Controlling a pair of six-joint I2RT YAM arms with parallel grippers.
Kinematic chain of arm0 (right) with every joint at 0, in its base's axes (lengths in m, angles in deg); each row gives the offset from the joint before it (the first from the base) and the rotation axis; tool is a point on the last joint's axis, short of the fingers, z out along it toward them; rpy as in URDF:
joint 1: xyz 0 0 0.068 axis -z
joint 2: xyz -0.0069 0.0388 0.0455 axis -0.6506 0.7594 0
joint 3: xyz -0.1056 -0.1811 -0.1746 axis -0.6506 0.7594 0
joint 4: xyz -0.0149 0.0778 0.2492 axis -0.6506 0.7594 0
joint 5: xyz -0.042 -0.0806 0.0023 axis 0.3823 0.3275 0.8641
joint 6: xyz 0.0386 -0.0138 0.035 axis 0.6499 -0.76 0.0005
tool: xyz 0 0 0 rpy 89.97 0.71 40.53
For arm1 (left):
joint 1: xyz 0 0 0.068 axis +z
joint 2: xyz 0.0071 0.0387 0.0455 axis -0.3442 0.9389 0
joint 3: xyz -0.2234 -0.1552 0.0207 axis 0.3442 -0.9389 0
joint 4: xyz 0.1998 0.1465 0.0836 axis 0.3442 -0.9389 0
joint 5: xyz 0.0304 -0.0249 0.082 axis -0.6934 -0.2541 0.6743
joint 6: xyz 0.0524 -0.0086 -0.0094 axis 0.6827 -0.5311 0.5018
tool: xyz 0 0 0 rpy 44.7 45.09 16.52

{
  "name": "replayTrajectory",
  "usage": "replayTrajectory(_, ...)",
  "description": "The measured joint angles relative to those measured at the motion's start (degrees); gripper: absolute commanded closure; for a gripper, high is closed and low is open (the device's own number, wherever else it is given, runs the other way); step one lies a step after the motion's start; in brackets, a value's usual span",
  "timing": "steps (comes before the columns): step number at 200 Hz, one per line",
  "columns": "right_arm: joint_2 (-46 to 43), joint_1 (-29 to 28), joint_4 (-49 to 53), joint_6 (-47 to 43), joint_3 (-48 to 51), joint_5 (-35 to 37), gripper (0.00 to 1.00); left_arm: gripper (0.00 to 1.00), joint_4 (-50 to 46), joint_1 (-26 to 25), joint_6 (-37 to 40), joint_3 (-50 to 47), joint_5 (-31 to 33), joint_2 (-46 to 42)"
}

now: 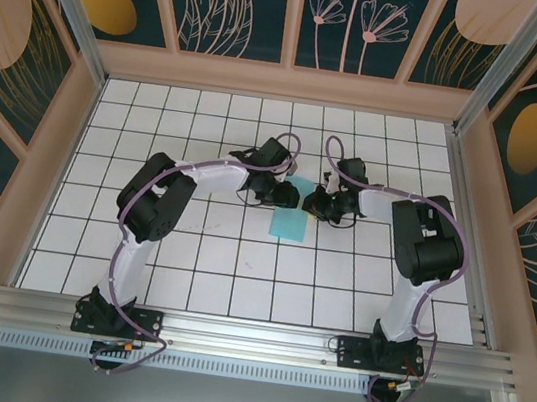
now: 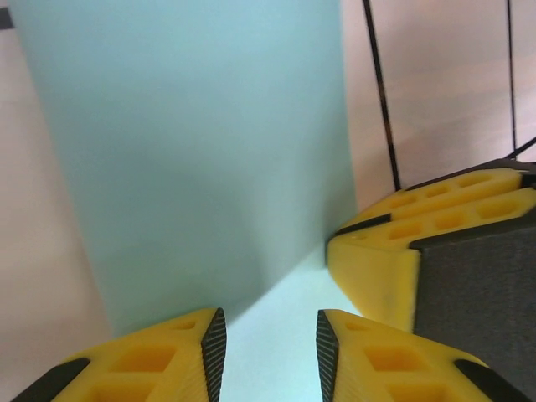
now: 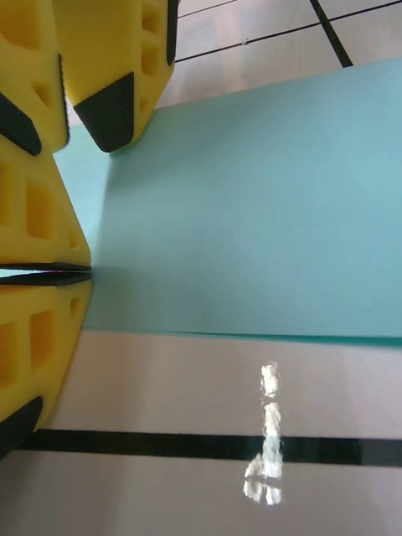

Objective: Fold a paper plane with a square sheet of paper (fold left side to right side)

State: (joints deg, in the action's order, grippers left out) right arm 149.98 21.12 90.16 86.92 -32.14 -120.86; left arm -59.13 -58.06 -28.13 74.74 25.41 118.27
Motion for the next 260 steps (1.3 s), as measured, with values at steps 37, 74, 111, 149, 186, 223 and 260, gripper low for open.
replayTrajectory(37,0.0,0.0,0.1,-0.7,0.0,0.0,0.86,0.64,0.7,0.5,0.6,-1.8,1.1,0.0)
replayTrajectory(74,0.0,0.0,0.1,-0.7,0.0,0.0,0.86,0.62,2.9,1.0,0.8,-3.5,-0.3,-0.7)
replayTrajectory(111,0.0,0.0,0.1,-0.7,0.0,0.0,0.86,0.59,3.5,2.6,1.2,-7.3,-0.4,-3.5)
replayTrajectory(149,0.0,0.0,0.1,-0.7,0.0,0.0,0.86,0.59,2.6,4.8,1.6,-11.0,-0.1,-8.0)
replayTrajectory(186,0.0,0.0,0.1,-0.7,0.0,0.0,0.86,0.60,5.4,4.5,1.2,-13.8,-2.7,-12.4)
replayTrajectory(223,0.0,0.0,0.1,-0.7,0.0,0.0,0.86,0.61,8.9,2.5,0.1,-13.9,-6.3,-11.6)
replayTrajectory(260,0.0,0.0,0.1,-0.7,-0.1,0.0,0.85,0.61,10.4,0.1,-0.4,-13.3,-8.0,-7.3)
